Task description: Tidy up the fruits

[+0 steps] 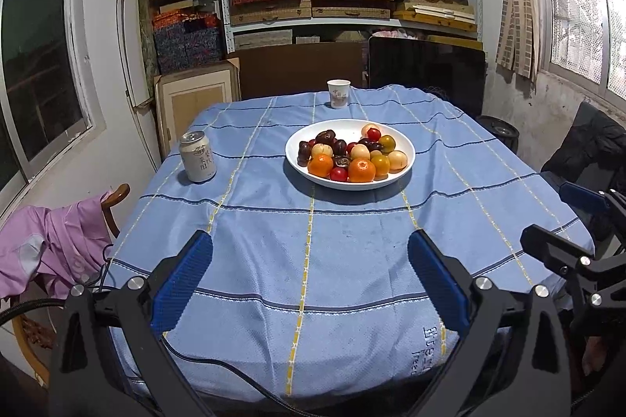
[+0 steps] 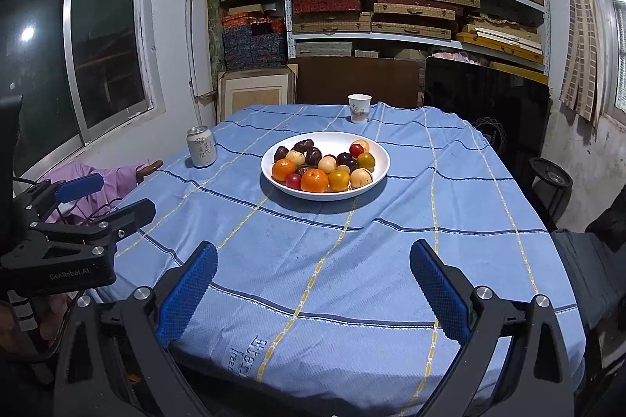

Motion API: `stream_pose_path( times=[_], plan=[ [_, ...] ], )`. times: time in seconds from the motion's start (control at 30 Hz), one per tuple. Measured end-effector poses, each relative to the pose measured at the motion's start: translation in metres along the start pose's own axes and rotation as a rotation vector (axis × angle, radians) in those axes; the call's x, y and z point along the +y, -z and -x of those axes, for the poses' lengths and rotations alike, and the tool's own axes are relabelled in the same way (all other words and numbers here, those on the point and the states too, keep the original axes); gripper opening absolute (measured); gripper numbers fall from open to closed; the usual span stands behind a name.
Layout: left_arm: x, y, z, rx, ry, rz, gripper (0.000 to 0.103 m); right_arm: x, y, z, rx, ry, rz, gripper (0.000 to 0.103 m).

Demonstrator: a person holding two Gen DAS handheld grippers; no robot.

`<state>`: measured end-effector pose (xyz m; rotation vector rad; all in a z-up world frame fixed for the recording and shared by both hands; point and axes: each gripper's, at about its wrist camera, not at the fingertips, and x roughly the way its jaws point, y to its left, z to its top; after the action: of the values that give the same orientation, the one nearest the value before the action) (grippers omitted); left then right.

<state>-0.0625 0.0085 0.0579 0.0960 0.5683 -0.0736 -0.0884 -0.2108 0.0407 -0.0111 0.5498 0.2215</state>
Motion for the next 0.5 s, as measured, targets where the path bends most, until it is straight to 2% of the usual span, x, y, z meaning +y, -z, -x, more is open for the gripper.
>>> stream_pose_path(
  times=[0.5],
  plan=[
    [0.0,0.0008,0.0067,-0.034,-0.052,0.003,0.098,-0.0038,0.0016,-0.003,0.005,0.002,-0.017,0.099]
  ],
)
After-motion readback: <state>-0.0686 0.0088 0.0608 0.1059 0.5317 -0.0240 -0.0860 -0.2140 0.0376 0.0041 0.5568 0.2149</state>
